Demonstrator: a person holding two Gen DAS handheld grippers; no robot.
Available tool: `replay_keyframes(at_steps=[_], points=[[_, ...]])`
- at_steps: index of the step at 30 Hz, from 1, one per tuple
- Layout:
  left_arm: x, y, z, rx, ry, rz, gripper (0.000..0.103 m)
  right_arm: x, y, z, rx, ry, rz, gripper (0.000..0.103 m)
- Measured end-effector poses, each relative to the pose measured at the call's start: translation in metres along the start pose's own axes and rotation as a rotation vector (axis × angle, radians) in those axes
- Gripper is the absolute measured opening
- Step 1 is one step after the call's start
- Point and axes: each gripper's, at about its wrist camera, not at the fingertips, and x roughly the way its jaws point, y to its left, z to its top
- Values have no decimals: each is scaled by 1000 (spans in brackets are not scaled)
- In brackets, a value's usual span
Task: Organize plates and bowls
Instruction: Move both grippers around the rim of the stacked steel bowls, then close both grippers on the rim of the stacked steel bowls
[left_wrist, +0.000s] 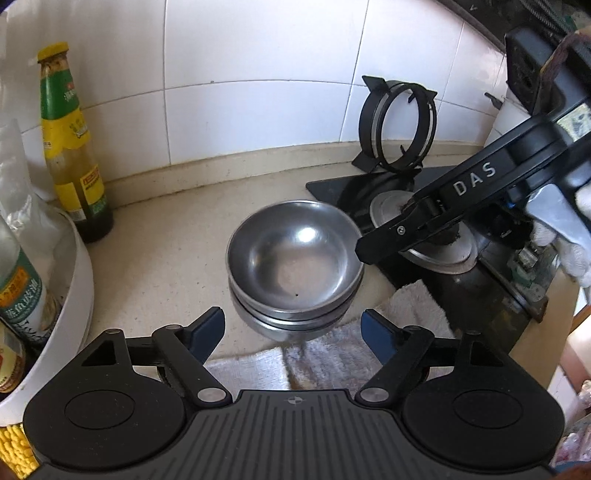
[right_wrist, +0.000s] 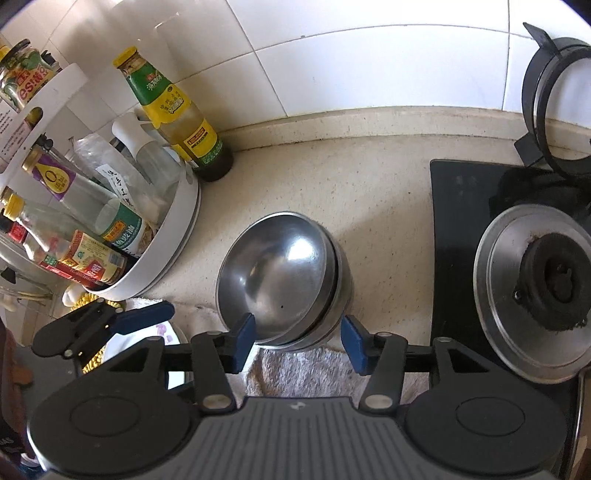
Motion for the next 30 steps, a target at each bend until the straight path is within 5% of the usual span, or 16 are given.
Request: replay_keyframes(at_steps=[23, 30], points=[[20, 3, -12, 94, 26, -63, 88, 4, 12, -11, 73, 8, -78, 78], [37, -5, -19, 30, 57, 9, 89, 16, 7, 10, 7, 33, -29, 90]])
